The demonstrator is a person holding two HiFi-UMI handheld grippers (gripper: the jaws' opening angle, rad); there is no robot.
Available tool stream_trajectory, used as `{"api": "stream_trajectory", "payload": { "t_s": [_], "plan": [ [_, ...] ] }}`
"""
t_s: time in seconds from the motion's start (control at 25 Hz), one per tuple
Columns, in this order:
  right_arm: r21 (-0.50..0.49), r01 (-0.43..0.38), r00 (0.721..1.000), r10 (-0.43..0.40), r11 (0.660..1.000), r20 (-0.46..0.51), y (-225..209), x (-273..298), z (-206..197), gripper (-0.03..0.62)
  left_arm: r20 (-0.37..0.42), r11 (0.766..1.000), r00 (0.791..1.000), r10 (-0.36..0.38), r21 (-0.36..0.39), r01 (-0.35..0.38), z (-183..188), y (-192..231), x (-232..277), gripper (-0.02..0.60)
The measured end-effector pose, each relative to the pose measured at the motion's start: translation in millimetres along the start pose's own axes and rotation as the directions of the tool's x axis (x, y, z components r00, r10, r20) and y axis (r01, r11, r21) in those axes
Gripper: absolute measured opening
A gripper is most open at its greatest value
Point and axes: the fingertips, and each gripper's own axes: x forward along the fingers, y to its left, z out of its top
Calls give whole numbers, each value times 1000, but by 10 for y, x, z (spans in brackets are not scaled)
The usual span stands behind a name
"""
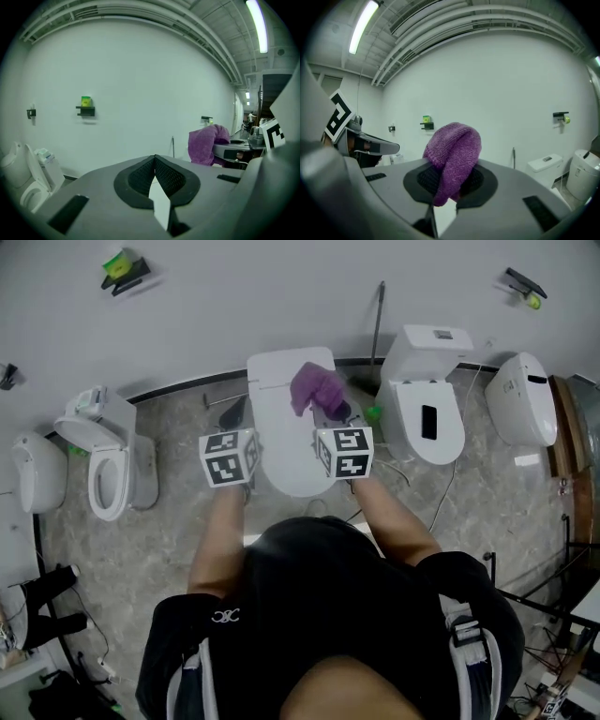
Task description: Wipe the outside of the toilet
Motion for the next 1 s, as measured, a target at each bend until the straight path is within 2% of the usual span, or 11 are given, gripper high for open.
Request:
{"api": "stream_trajectory", "payload": {
  "t_s": [0.28,0.52,0.64,0.8,1.0],
  "plan": [
    [-73,-124,991,120,990,-65,-49,867,-66,64,-76,998,996,56,-25,-58,-134,269,436,10],
    [-61,-134,987,128,989,-97,191,1523,-194,64,-133,994,989,66,-77,-77,-355,799,698,10],
    [-80,-121,984,110,989,-138,353,1853,-324,64,-144,994,989,36,-95,-50,-402,1112,913,10],
    [-85,-78,976,59,993,-209,513,2275,-585,64,-164,995,986,-41,-101,24,-502,1437,1203,11],
    [-119,-40,969,9,992,-246,679,2850,-884,64,-199,992,975,-98,-103,78,-678,1915,1562,9]
  ]
}}
